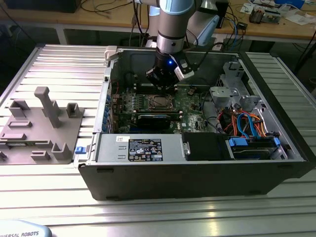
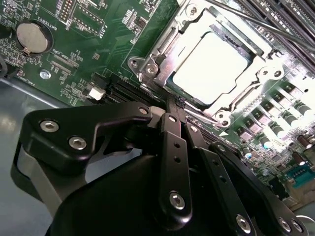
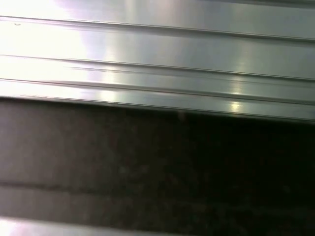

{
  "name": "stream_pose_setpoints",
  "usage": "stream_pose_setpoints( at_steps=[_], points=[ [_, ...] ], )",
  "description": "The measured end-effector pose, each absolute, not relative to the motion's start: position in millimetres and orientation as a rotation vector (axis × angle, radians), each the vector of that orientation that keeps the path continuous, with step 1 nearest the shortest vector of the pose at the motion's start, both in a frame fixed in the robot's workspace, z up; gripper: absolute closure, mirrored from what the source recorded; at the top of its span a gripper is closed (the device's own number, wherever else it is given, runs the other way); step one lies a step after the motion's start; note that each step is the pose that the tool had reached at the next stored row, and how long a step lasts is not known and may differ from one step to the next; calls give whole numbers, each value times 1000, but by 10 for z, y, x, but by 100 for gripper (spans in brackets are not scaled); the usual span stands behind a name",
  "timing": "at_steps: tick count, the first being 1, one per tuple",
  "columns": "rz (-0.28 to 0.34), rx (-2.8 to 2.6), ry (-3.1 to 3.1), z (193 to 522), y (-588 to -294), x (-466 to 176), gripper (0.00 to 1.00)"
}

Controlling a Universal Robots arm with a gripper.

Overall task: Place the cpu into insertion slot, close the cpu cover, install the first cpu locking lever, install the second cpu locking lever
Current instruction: 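Install the first cpu locking lever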

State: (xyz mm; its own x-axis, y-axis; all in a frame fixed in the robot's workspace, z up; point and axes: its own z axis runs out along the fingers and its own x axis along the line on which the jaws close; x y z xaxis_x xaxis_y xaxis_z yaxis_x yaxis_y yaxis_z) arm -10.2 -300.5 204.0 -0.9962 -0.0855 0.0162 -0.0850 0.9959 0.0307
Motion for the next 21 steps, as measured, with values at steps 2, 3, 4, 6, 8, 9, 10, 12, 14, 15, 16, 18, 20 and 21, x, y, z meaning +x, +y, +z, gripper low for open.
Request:
stream_pose_setpoints(
  at_steps=[2,3,4,6,8,9,10,12,14,15,16,18,20,21],
  points=[
    [-46,133,-3121,2032,-3005,-79,89],
    [-46,133,-3121,2028,-3006,-71,89],
    [-46,133,-3121,2024,-3006,-63,89],
    [-50,134,-3122,2013,-3000,-51,89],
    [-48,133,-3121,2013,-3004,-41,89],
    [-47,133,-3121,2011,-3004,-37,89],
    [-47,133,-3121,2011,-3005,-35,89],
    [-49,133,-3121,2011,-3004,-35,89],
    [-49,133,-3121,2011,-2996,-34,89],
    [-50,134,-3121,2013,-2994,-34,89],
    [-51,134,-3122,2027,-2991,-33,89],
    [-50,133,-3122,2075,-2993,-35,89],
    [-50,133,-3121,2105,-3002,-35,89],
    [-50,133,-3121,2106,-3014,-35,89]
  ],
)
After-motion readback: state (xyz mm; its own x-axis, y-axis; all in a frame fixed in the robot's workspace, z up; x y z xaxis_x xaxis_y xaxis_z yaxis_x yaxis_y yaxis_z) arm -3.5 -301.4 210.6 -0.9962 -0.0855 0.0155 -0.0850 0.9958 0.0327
